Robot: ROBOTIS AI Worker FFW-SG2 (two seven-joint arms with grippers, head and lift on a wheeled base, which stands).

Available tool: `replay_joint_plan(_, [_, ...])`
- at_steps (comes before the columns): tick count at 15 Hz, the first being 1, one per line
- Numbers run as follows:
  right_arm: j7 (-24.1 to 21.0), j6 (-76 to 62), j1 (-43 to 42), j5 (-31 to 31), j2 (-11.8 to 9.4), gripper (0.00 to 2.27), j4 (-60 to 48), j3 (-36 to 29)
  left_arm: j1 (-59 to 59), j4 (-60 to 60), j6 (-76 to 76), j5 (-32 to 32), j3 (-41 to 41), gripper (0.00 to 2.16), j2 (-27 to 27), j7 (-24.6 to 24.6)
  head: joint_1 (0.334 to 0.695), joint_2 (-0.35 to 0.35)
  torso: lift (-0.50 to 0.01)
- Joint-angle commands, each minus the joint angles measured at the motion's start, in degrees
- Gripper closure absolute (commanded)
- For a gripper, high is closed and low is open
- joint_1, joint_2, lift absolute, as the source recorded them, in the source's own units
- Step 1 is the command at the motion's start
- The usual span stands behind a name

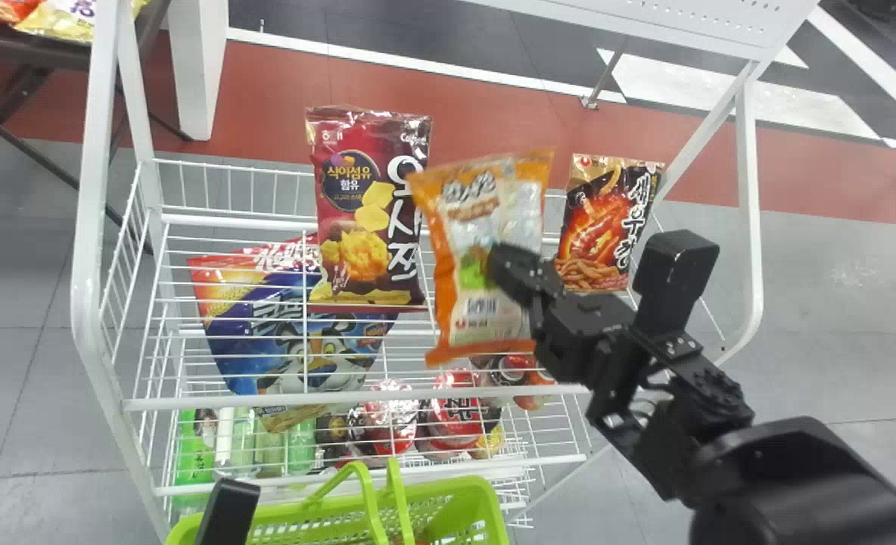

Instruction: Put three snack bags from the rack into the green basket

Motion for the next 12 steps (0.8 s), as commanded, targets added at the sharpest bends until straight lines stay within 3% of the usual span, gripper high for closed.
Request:
replay_joint_plan(1, [2.64,11.82,2.66,-1.18,-0.94,2.24,-4.98,-3.13,0.32,0.06,0.07,-0.03,0.28,1.17,-0.15,-0.11,0.695,-0.350,0.000])
replay_joint_plan(7, [6.77,40.83,7.50,-8.57,-0.67,2.24,-14.03,-13.15,0.32,0.41,0.07,-0.03,0.28,1.17,-0.15,-0.11,0.695,-0.350,0.000])
replay_joint_plan(12, [6.77,45.87,10.40,-9.45,-0.59,2.24,-13.59,-9.72,0.67,0.32,0.07,-0.12,0.10,1.17,-0.15,-0.02,0.695,-0.350,0.000])
